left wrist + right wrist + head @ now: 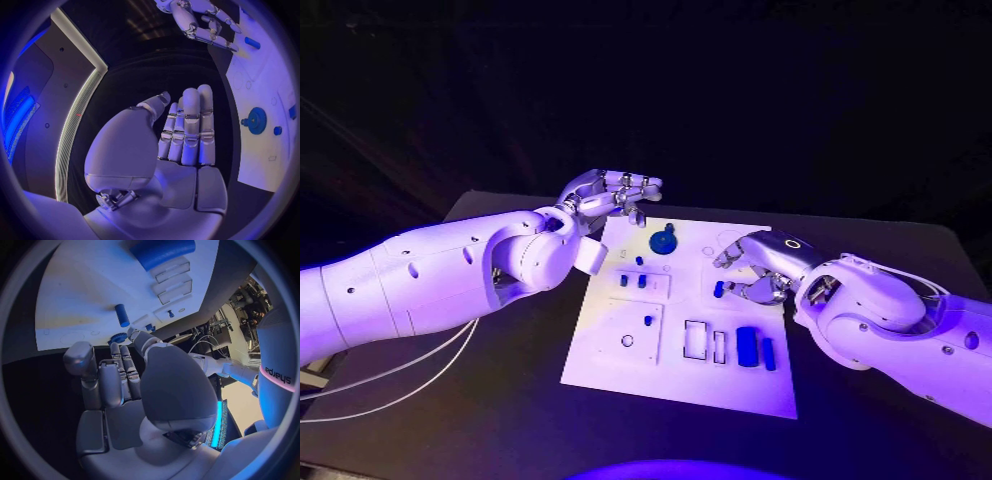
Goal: Assemble the parts on the task board
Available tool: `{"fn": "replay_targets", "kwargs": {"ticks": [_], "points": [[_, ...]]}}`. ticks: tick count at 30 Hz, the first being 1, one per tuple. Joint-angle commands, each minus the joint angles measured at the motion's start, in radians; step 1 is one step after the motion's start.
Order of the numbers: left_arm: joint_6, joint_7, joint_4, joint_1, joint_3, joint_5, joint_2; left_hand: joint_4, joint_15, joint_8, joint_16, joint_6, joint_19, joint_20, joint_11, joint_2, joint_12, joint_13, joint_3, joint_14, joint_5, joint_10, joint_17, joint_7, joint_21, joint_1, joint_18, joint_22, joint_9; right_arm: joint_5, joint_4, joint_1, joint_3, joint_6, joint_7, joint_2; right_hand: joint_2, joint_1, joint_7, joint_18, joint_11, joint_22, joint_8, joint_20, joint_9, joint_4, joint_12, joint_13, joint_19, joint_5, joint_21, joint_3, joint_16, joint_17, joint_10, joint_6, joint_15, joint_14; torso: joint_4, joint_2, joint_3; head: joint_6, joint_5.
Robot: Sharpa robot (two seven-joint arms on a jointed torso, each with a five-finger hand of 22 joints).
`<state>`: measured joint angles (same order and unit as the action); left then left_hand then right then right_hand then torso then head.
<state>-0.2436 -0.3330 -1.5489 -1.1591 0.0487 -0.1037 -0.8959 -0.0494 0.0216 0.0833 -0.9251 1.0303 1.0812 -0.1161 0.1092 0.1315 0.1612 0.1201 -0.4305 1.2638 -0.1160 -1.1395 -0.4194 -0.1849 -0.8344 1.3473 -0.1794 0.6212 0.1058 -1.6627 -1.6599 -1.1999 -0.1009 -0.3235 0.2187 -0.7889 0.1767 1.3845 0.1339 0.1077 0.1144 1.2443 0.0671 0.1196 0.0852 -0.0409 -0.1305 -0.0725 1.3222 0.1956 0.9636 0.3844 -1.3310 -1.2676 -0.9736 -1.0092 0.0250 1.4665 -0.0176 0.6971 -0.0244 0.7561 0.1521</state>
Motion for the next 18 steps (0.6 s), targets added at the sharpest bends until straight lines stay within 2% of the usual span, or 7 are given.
{"fn": "replay_targets", "kwargs": {"ticks": [1, 6, 14, 18], "points": [[0.025, -0.007, -0.001, -0.001, 0.000, -0.002, 0.001, -0.001, 0.002, -0.003, 0.007, -0.007, 0.006, 0.003, -0.001, -0.007, 0.004, -0.001, 0.006, -0.004, 0.002, 0.006, 0.001, 0.001, 0.006, -0.001, -0.006, -0.001, -0.002, -0.041, 0.009, 0.000, -0.001, 0.082, -0.012, 0.010, -0.001, 0.003, -0.004, 0.009, 0.000, -0.002, 0.000, 0.003, -0.001, -0.002, -0.005, 0.002, 0.004, -0.005, -0.005, -0.008, -0.004, 0.002, 0.007, 0.003, 0.000, 0.040, -0.0008, 0.001, -0.0014, 0.001, -0.004], [0.028, -0.006, -0.002, -0.001, 0.000, -0.002, 0.000, 0.000, 0.002, -0.003, 0.007, -0.007, 0.006, 0.003, -0.001, -0.007, 0.004, -0.001, 0.006, -0.004, 0.002, 0.006, 0.002, 0.001, 0.006, 0.000, -0.006, -0.001, -0.002, -0.047, 0.021, 0.004, -0.003, 0.104, -0.003, 0.022, -0.013, 0.013, -0.004, 0.009, -0.001, -0.003, 0.003, 0.003, 0.000, -0.001, -0.016, 0.001, 0.003, 0.008, -0.009, -0.010, -0.002, 0.005, 0.003, -0.003, -0.001, 0.038, 0.0000, 0.001, 0.0007, 0.003, -0.011], [0.026, -0.005, -0.002, -0.001, 0.000, -0.002, -0.003, 0.000, 0.002, -0.003, 0.007, -0.007, 0.006, 0.003, -0.001, -0.007, 0.004, -0.001, 0.006, -0.004, 0.002, 0.006, 0.002, 0.001, 0.006, 0.000, -0.006, -0.001, -0.002, -0.048, 0.032, 0.011, -0.006, 0.123, 0.009, 0.036, -0.023, 0.011, -0.001, 0.007, -0.005, 0.005, 0.008, 0.002, 0.002, -0.007, -0.033, 0.000, 0.011, 0.012, 0.004, -0.012, -0.010, -0.005, -0.015, -0.014, -0.004, 0.041, -0.0005, 0.000, -0.0002, 0.008, -0.010], [0.027, -0.004, -0.002, -0.001, 0.000, -0.002, -0.003, 0.000, 0.002, -0.003, 0.007, -0.007, 0.006, 0.003, -0.001, -0.007, 0.004, -0.001, 0.006, -0.004, 0.002, 0.006, 0.002, 0.001, 0.006, 0.000, -0.006, -0.001, -0.002, -0.049, 0.038, 0.013, -0.006, 0.114, 0.016, 0.042, -0.041, 0.012, 0.006, 0.004, -0.013, 0.018, 0.015, -0.003, 0.006, -0.013, -0.049, -0.002, 0.023, 0.015, 0.025, -0.002, -0.015, -0.010, -0.042, -0.033, -0.010, 0.043, 0.0005, 0.001, -0.0005, 0.009, -0.010]]}}
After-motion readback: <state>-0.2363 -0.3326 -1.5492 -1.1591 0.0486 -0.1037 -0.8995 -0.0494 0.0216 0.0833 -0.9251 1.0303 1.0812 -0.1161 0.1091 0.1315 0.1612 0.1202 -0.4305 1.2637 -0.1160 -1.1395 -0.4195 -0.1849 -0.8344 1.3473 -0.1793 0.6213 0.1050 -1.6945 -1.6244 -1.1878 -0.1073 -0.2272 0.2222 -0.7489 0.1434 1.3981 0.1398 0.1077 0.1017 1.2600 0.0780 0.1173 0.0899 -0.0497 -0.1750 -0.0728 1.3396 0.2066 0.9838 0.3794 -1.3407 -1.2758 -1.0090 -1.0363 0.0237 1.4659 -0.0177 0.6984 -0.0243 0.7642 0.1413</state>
